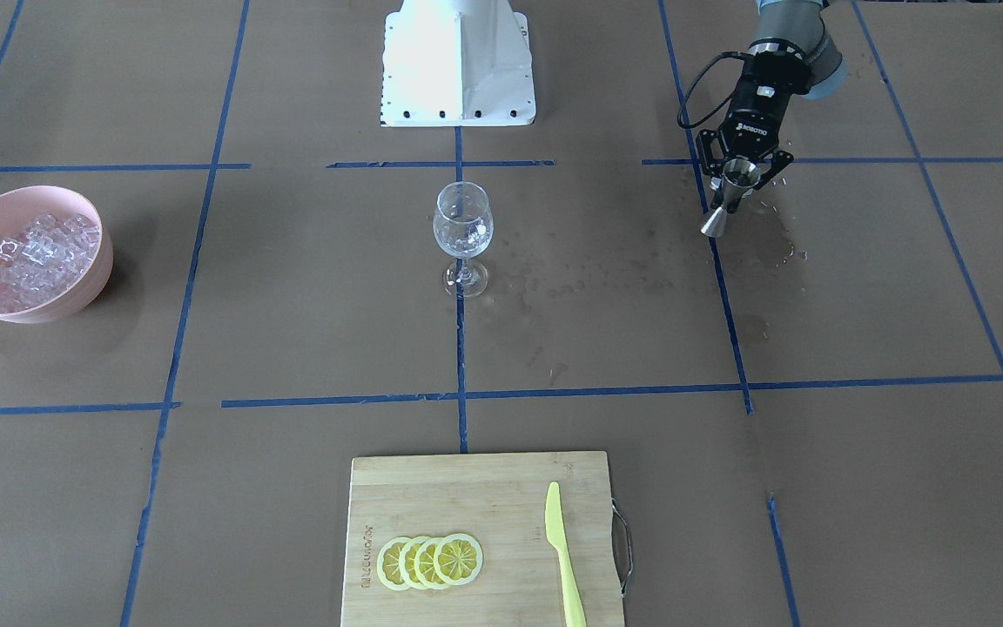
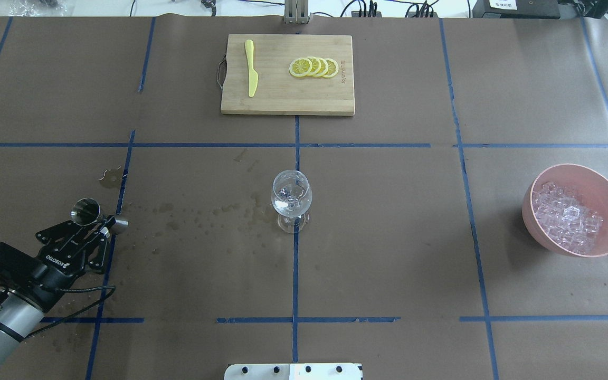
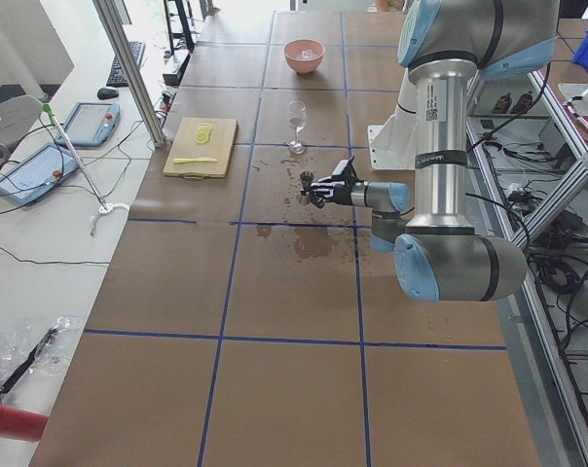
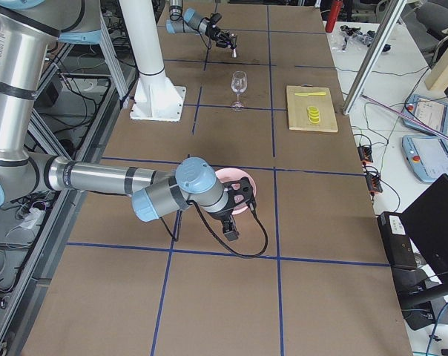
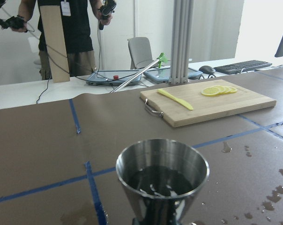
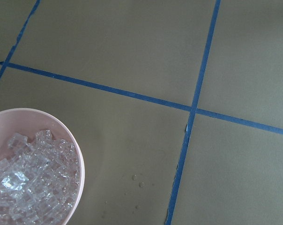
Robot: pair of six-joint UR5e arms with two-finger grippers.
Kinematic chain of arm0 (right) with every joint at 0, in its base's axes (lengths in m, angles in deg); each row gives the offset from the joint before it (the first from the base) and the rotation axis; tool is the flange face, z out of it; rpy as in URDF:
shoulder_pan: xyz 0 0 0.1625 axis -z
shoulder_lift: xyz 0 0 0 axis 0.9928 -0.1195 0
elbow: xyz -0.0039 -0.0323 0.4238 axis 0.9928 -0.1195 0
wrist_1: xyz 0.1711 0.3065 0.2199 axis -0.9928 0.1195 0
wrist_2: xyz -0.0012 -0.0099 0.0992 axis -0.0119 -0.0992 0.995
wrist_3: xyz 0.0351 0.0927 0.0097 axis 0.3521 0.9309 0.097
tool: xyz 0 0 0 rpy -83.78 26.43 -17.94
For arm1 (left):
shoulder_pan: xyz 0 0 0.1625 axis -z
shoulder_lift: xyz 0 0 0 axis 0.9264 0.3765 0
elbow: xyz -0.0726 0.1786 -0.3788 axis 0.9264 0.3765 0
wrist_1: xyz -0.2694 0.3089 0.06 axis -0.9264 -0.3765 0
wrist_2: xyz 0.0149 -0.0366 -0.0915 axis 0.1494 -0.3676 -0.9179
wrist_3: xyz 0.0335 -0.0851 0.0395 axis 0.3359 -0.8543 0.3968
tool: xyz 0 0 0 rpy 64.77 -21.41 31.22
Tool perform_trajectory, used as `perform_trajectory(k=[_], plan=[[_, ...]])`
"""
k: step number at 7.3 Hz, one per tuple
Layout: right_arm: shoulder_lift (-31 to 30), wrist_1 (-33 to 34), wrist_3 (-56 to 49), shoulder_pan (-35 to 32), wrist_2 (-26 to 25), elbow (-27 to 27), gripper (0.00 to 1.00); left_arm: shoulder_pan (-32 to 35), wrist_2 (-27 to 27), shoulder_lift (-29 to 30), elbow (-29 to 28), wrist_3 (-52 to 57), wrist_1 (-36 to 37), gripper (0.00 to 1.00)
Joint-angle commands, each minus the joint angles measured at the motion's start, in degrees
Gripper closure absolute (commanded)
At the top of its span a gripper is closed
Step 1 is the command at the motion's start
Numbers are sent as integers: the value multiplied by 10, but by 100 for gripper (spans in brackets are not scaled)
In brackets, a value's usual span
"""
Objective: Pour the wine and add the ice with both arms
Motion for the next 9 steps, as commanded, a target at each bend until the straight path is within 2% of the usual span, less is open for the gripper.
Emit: perform_trajectory(k=[1, 2, 7, 9], plan=[[0, -1, 3, 0, -1, 0, 0, 5, 0, 45, 9, 98, 1, 100], [1, -1, 3, 0, 0, 0, 0, 14, 2, 86, 9, 167, 3, 100], [1, 0, 4, 0, -2, -1, 0, 27, 10, 241, 10, 170, 222, 100], [-1, 0, 4, 0, -1, 0, 0, 22, 10, 279, 9, 170, 285, 100]])
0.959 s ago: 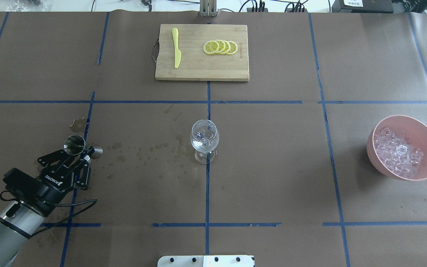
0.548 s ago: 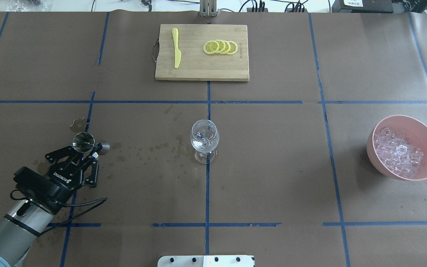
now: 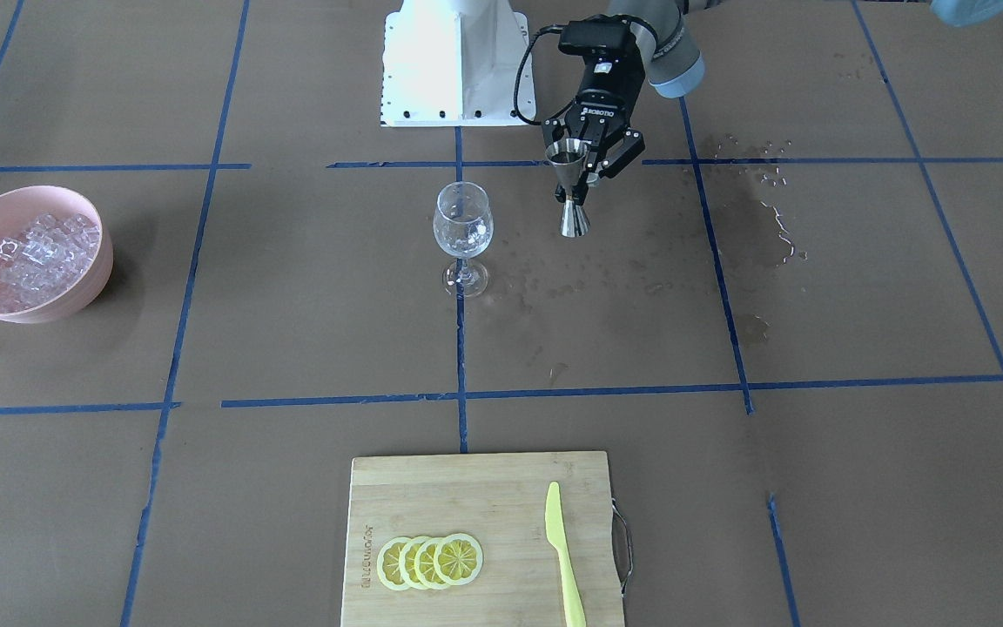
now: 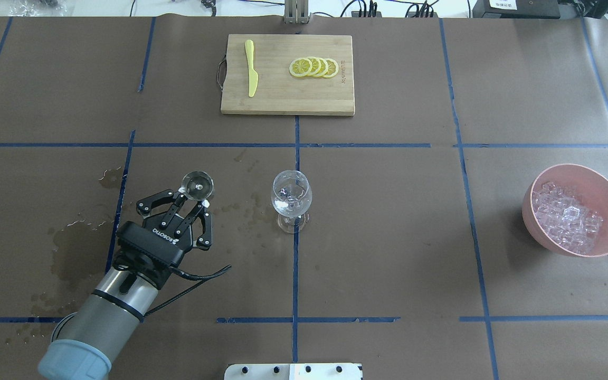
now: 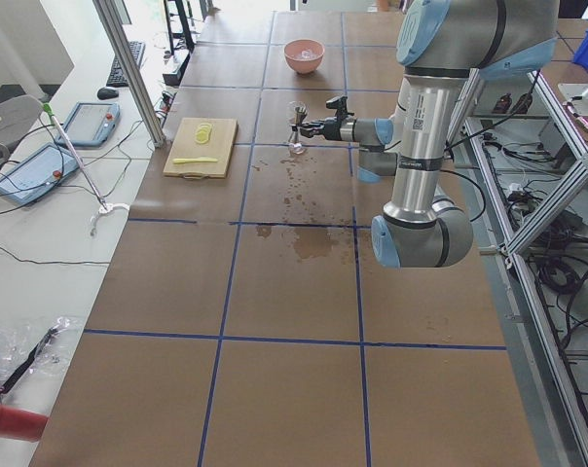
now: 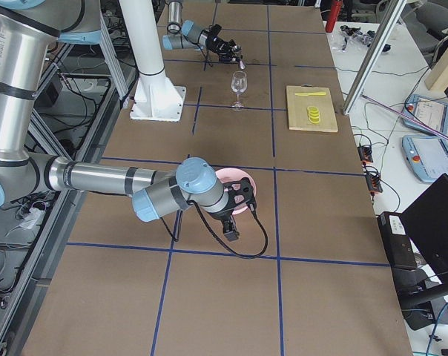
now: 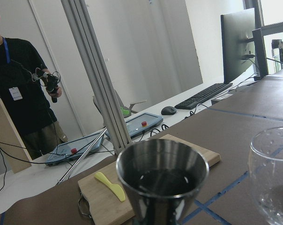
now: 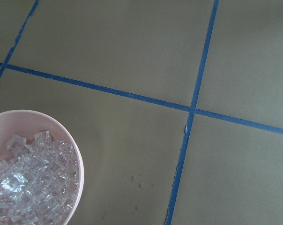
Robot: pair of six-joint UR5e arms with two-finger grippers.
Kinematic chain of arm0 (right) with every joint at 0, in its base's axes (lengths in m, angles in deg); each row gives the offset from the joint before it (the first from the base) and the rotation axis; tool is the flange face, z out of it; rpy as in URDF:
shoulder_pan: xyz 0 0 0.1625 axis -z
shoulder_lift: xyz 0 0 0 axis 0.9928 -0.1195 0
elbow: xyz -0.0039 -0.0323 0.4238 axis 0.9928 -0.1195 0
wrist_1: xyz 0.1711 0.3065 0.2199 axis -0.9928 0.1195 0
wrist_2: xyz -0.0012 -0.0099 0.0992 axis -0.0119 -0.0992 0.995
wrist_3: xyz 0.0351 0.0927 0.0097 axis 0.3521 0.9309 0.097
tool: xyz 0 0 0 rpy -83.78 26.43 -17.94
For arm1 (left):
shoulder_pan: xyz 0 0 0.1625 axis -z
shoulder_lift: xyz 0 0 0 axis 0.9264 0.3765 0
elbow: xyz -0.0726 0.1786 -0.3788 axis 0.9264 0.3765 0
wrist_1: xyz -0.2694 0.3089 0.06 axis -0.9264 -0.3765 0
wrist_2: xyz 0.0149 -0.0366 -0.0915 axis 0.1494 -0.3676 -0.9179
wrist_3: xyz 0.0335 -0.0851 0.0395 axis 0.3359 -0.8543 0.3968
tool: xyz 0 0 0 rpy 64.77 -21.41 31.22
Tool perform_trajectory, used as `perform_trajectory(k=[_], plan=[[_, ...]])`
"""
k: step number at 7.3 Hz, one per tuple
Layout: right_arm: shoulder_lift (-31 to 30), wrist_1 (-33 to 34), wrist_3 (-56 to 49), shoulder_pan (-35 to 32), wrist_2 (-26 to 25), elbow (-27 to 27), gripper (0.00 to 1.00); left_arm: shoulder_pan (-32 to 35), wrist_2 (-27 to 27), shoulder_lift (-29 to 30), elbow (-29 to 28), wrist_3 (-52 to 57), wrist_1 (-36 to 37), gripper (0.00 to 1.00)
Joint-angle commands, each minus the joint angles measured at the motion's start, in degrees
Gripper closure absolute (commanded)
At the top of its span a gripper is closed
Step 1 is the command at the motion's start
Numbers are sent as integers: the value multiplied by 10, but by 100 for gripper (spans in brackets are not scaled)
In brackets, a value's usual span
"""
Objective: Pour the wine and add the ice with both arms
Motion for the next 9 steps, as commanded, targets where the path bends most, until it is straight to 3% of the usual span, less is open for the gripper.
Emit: perform_trajectory(k=[1, 3, 5, 9], plan=[[-1, 0, 0, 0, 0, -1, 0, -4, 0, 54, -3, 0, 96, 100], [-1, 0, 0, 0, 0, -1, 0, -4, 0, 64, -3, 5, 160, 100], [-1, 0, 1, 0, 0, -1, 0, -1, 3, 68, -3, 58, 169, 100], [-2, 1, 1, 0, 0, -2, 0, 0, 69, 84, -10, 203, 169, 100]])
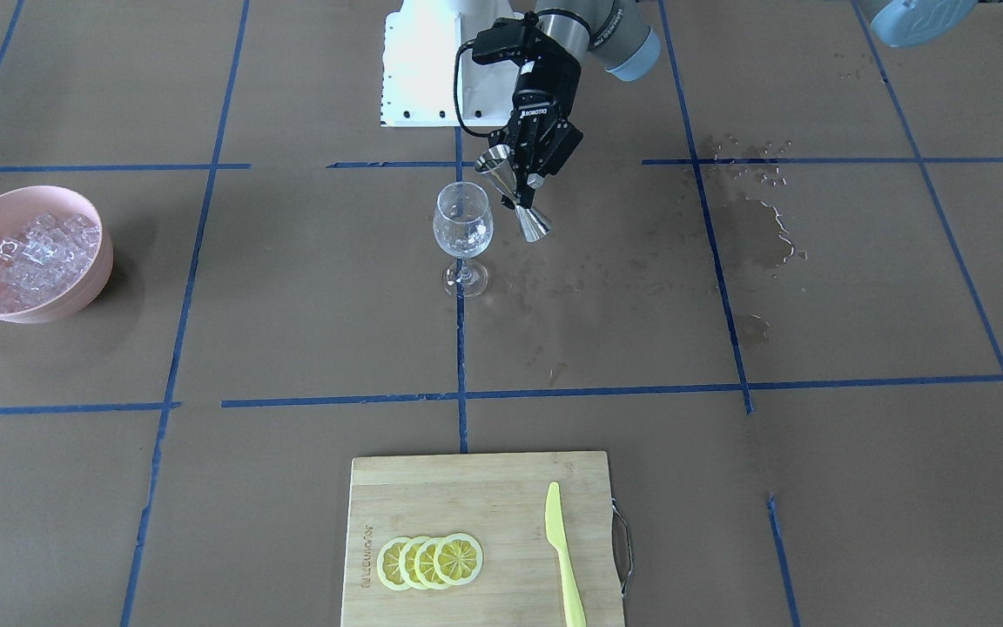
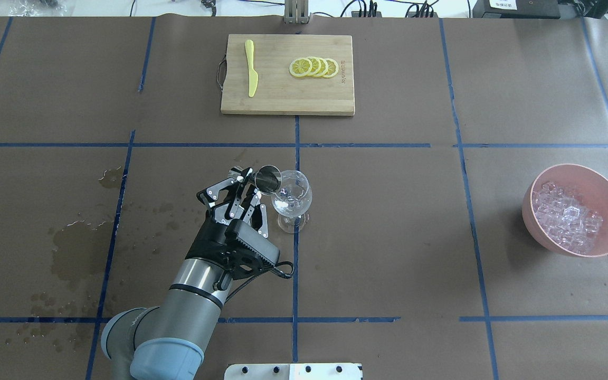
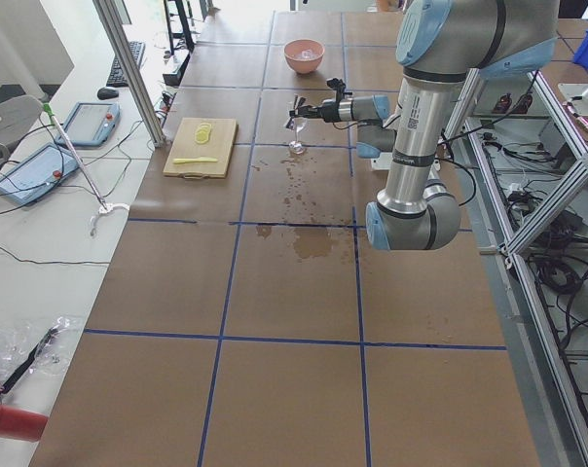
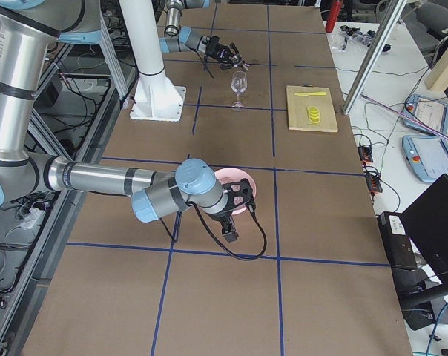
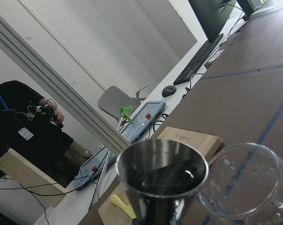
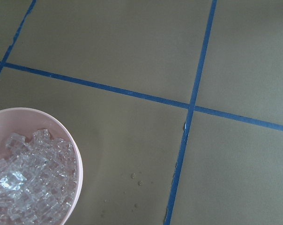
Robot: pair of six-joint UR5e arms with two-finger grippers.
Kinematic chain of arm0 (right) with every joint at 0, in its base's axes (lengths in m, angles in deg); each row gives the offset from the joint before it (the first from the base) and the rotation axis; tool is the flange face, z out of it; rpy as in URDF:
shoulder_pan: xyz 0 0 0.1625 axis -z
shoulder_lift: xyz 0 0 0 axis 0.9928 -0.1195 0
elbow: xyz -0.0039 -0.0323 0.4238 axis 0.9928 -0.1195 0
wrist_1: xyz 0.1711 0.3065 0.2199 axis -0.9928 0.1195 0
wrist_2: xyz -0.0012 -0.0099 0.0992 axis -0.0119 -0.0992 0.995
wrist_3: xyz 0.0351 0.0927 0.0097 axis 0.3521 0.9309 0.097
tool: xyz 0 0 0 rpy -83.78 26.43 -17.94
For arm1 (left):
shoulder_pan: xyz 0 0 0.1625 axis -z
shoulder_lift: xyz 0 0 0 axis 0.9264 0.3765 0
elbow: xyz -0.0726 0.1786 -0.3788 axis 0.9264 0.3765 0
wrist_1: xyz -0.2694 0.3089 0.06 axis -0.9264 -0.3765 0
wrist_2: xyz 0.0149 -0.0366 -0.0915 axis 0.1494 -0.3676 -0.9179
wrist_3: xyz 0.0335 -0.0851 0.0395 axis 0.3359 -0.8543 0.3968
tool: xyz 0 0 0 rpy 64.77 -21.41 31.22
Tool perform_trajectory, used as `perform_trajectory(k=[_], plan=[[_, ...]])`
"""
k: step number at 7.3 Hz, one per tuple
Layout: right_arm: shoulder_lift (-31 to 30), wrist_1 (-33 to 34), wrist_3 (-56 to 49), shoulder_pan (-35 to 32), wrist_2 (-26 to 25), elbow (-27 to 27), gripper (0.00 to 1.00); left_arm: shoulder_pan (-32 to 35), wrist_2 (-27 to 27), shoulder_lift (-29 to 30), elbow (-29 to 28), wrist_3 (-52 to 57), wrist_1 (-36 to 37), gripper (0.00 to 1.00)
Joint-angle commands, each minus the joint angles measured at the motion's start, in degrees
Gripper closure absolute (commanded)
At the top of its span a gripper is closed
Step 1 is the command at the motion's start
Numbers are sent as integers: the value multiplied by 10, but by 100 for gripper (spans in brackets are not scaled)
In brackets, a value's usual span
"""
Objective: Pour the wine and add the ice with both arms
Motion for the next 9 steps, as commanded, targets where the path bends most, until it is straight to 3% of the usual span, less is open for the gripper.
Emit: perform_trajectory(k=[1, 9], plan=[[0, 1, 0, 0, 0, 0, 0, 1, 26, 15, -1, 89, 0, 100], [-1, 1, -1, 0, 1, -15, 0, 3, 69, 37, -27, 266, 0, 100]])
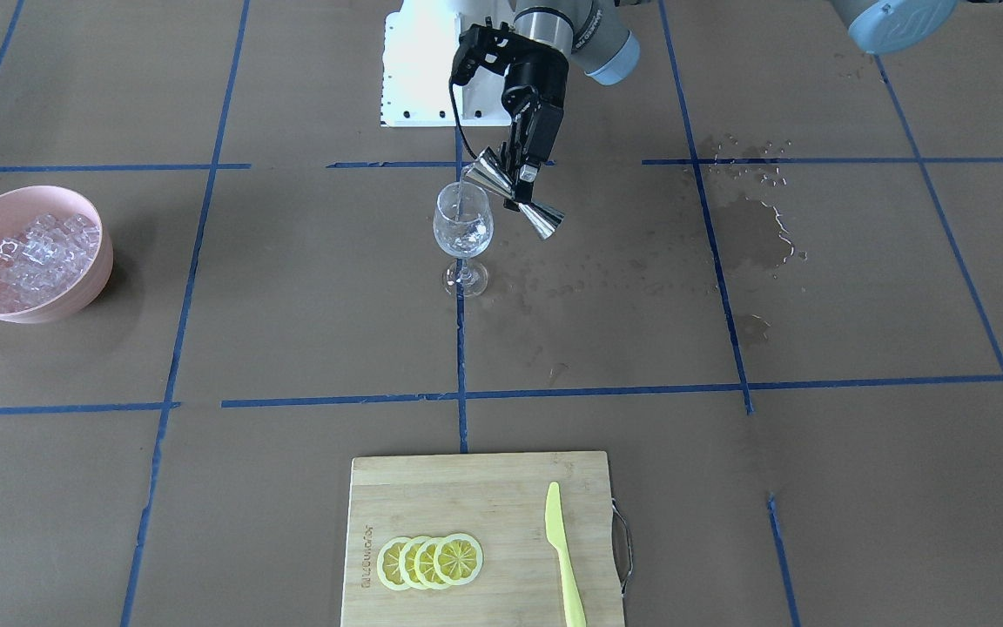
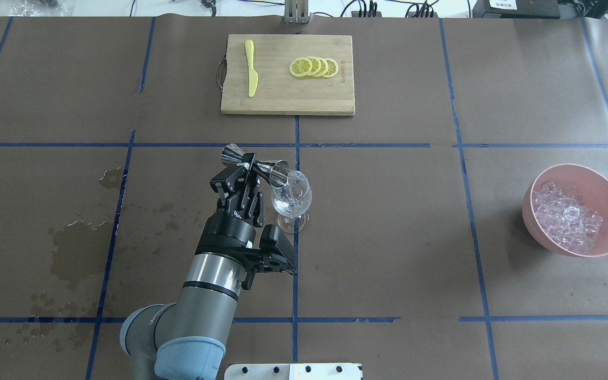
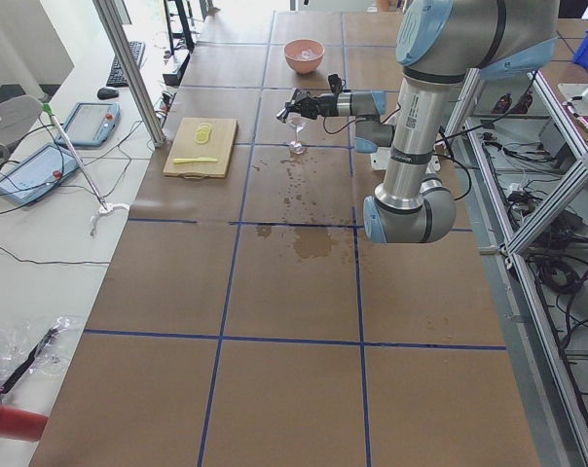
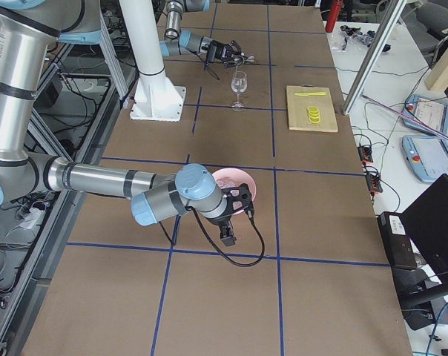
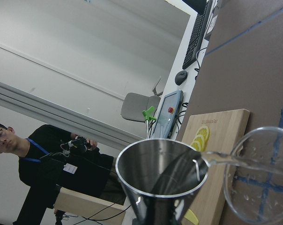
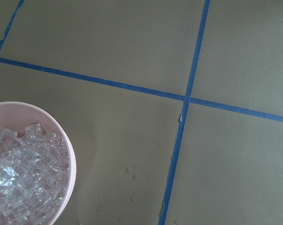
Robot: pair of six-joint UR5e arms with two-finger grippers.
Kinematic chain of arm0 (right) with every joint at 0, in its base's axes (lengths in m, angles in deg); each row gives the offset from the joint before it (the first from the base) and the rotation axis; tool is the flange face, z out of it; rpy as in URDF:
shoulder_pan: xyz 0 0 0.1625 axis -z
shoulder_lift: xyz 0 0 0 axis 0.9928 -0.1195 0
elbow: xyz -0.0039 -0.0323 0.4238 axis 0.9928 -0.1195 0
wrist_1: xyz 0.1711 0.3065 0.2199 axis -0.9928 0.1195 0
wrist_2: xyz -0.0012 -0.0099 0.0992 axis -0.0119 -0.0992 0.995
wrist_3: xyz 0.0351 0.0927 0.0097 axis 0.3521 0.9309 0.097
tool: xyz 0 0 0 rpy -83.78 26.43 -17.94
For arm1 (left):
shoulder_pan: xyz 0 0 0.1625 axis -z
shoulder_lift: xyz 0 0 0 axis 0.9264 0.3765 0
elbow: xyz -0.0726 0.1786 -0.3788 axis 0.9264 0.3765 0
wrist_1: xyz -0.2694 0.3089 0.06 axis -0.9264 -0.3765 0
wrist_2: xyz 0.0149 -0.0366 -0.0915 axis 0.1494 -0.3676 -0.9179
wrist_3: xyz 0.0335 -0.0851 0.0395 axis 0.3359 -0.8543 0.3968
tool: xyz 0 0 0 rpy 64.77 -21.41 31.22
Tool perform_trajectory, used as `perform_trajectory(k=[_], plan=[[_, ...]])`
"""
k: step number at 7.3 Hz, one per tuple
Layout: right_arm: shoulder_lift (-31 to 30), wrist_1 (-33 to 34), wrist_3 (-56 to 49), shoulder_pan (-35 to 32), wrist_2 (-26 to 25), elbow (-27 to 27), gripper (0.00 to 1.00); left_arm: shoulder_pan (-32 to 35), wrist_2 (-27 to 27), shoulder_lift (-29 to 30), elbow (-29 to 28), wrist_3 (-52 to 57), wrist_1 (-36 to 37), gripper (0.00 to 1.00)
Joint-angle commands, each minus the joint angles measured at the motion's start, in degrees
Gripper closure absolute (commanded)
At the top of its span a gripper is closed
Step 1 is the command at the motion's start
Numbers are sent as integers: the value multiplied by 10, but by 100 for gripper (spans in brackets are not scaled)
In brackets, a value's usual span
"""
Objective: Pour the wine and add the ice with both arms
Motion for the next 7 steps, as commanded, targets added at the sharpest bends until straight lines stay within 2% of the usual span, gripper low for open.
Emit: perform_trajectory(k=[1, 7], plan=[[0, 0, 0, -1, 1, -2, 0, 0, 5, 2, -1, 26, 0, 100], [0, 0, 1, 0, 2, -8, 0, 3, 32, 6, -1, 174, -1, 100]])
